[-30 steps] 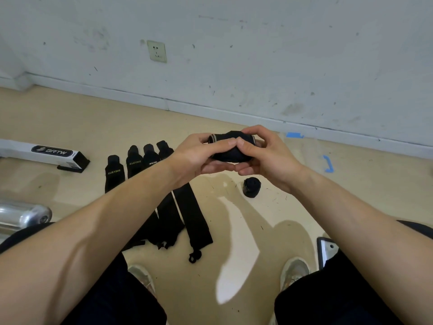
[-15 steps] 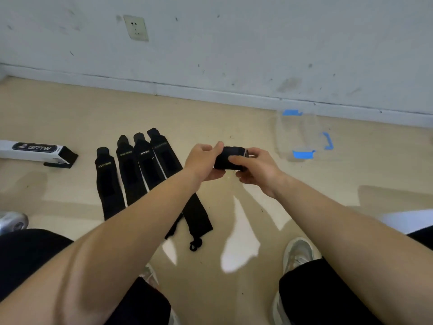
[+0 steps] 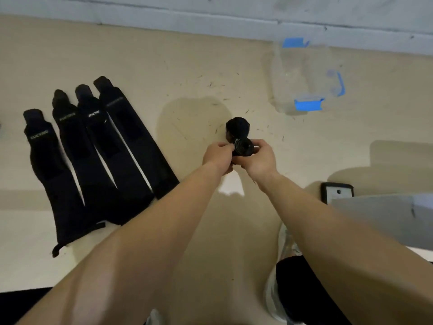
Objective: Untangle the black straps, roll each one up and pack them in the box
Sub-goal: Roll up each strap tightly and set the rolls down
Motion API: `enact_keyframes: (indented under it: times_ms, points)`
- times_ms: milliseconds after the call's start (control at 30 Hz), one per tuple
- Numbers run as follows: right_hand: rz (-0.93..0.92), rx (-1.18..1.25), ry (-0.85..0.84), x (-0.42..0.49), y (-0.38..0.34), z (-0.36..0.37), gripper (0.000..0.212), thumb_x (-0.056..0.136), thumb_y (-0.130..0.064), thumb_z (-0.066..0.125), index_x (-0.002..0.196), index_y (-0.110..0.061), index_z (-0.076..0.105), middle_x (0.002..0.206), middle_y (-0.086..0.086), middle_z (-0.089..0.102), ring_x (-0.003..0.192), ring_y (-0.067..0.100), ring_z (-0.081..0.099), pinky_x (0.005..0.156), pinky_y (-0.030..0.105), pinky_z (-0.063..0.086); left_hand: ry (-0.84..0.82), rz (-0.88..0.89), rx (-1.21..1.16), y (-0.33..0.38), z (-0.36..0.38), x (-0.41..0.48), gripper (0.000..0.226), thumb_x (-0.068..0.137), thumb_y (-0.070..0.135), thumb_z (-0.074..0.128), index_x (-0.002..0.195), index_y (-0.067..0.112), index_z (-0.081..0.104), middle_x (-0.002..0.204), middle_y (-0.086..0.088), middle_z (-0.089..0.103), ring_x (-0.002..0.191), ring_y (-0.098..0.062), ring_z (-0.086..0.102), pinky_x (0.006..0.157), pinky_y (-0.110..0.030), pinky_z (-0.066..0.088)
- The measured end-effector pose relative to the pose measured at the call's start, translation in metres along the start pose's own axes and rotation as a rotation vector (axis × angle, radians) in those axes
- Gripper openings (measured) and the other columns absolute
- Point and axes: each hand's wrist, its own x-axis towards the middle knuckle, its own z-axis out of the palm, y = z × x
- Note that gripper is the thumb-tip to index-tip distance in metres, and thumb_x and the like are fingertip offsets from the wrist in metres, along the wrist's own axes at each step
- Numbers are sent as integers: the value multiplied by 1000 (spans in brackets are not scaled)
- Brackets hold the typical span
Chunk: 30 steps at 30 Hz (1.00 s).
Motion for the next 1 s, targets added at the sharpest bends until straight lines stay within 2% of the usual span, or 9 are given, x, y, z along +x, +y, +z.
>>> enact_keyframes:
  times_ms: [100, 200, 333, 433, 600, 733, 800, 900, 1000]
  points:
    - [0, -52, 36, 27, 23, 5, 57, 67, -4, 89, 111, -18, 56, 87, -10, 62, 77, 4, 64, 62, 13, 48, -44, -12, 25, -14, 13, 30, 27, 98, 8, 53, 79, 19, 69, 81, -7, 65, 80, -28, 59, 80, -40, 55]
    - [-24, -97, 83, 50, 41, 15, 54, 69, -6, 88, 113, -15, 59, 92, -3, 66, 77, 6, 65, 58, 7, 46, -69, -24, 38, -23, 19, 53, 29, 99, 8, 52, 79, 21, 69, 85, -9, 67, 81, -27, 59, 77, -38, 50]
    - [-22, -163, 91, 65, 57, 22, 60, 70, -11, 86, 124, -14, 59, 116, 11, 65, 93, 20, 68, 79, 23, 57, -85, -52, 32, -31, 18, 70, 24, 103, 11, 50, 89, 22, 66, 86, -4, 66, 74, -24, 59, 74, -36, 48]
    - [24, -178, 78, 64, 58, 21, 75, 71, -18, 86, 136, -15, 50, 127, 12, 57, 103, 23, 65, 94, 36, 55, -89, -77, 12, -31, 14, 72, 20, 103, 13, 50, 93, 22, 64, 91, -2, 64, 79, -25, 60, 78, -35, 50]
    - [190, -219, 27, 38, 61, 14, 79, 80, -21, 82, 146, -14, 39, 136, 11, 47, 105, 24, 57, 80, 28, 44, -73, -36, 157, -32, -3, 58, 19, 102, 15, 52, 88, 22, 62, 98, -8, 62, 81, -27, 58, 77, -33, 48]
    - [248, -331, -117, 10, 62, 25, 62, 85, -21, 75, 139, -9, 48, 128, 12, 59, 109, 31, 64, 90, 38, 53, -39, 5, 295, -45, -31, 34, 27, 102, 18, 52, 76, 24, 58, 94, -9, 63, 82, -25, 59, 77, -35, 51]
    - [231, -379, -215, -4, 57, 38, 52, 87, -20, 71, 134, -8, 53, 116, 8, 61, 101, 27, 62, 97, 41, 53, -5, 4, 355, -54, -51, 21, 26, 102, 21, 53, 76, 26, 59, 93, -5, 67, 88, -27, 65, 86, -39, 56]
    - [137, -483, -292, -20, 47, 64, 43, 90, -21, 69, 131, -9, 58, 119, 7, 61, 108, 26, 61, 90, 31, 49, 82, 1, 446, -70, -87, 9, 22, 103, 20, 51, 87, 23, 67, 102, -4, 70, 98, -26, 65, 90, -38, 55]
    - [60, -549, -333, -28, 40, 94, 40, 93, -16, 64, 132, -11, 59, 131, 8, 61, 120, 26, 58, 92, 29, 46, 191, -43, 483, -88, -123, 5, 19, 105, 17, 47, 104, 16, 66, 97, 1, 65, 88, -18, 58, 82, -33, 48]
